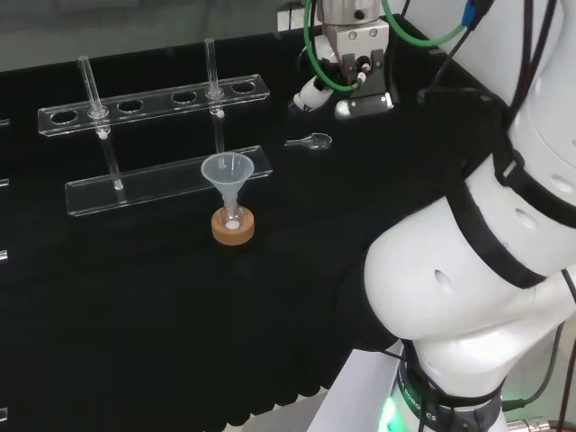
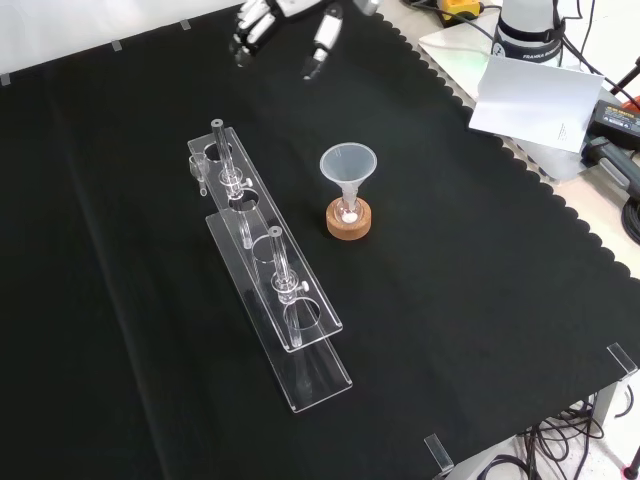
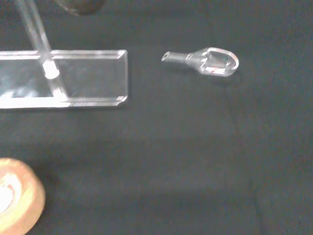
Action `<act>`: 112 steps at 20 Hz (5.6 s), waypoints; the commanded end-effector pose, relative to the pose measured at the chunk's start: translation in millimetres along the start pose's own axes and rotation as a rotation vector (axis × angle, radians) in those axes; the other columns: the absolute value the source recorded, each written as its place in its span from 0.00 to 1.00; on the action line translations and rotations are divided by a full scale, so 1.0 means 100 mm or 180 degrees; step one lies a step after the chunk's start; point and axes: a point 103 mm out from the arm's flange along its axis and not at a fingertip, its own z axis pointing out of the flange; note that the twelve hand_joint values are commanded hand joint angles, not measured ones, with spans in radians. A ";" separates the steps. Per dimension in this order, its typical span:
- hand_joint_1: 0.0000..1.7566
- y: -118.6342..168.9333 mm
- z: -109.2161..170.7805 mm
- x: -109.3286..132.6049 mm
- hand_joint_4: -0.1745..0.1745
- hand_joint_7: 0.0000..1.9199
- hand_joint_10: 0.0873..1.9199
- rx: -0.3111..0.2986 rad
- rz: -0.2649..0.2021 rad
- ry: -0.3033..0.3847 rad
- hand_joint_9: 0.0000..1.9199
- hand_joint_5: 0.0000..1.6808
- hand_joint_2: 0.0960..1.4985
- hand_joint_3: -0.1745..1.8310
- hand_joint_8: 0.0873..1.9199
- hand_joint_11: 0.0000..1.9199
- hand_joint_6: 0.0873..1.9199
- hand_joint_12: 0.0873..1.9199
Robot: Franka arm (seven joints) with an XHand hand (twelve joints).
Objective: Remove the funnel from the round-bottom flask.
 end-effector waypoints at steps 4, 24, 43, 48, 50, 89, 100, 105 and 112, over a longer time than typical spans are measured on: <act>0.39 -0.49 0.02 0.46 0.47 0.03 0.34 0.0321 -0.0115 -0.0164 0.16 0.16 0.57 0.00 0.31 0.15 0.00 0.75; 0.41 -0.46 0.24 1.26 0.36 0.00 0.42 0.0775 -0.0692 -0.0418 0.03 0.03 0.51 0.00 0.08 0.14 0.00 0.77; 0.46 -0.14 0.49 1.39 0.36 0.00 0.41 0.0979 -0.0781 -0.0477 0.00 0.01 0.51 0.00 0.00 0.14 0.00 0.77; 0.45 -0.06 0.57 1.37 0.37 0.00 0.41 0.1035 -0.0791 -0.0465 0.00 0.01 0.51 0.00 0.00 0.14 0.00 0.77; 0.45 -0.02 0.60 1.35 0.37 0.00 0.41 0.1061 -0.0794 -0.0456 0.00 0.01 0.51 0.00 0.00 0.14 0.00 0.77; 0.48 0.05 0.77 1.34 0.48 0.24 0.22 0.0767 -0.0751 -0.0574 0.40 0.41 0.62 0.00 0.30 0.31 0.12 0.66; 0.49 -0.03 0.52 1.31 0.54 0.27 0.20 0.0695 -0.0724 -0.0598 0.43 0.43 0.65 0.00 0.30 0.35 0.25 0.64; 0.49 -0.12 0.39 1.32 0.54 0.28 0.20 0.0659 -0.0719 -0.0638 0.43 0.43 0.65 0.00 0.31 0.35 0.25 0.64; 0.49 -0.27 0.15 1.31 0.54 0.28 0.20 0.0536 -0.0697 -0.0625 0.43 0.42 0.65 0.00 0.31 0.35 0.26 0.64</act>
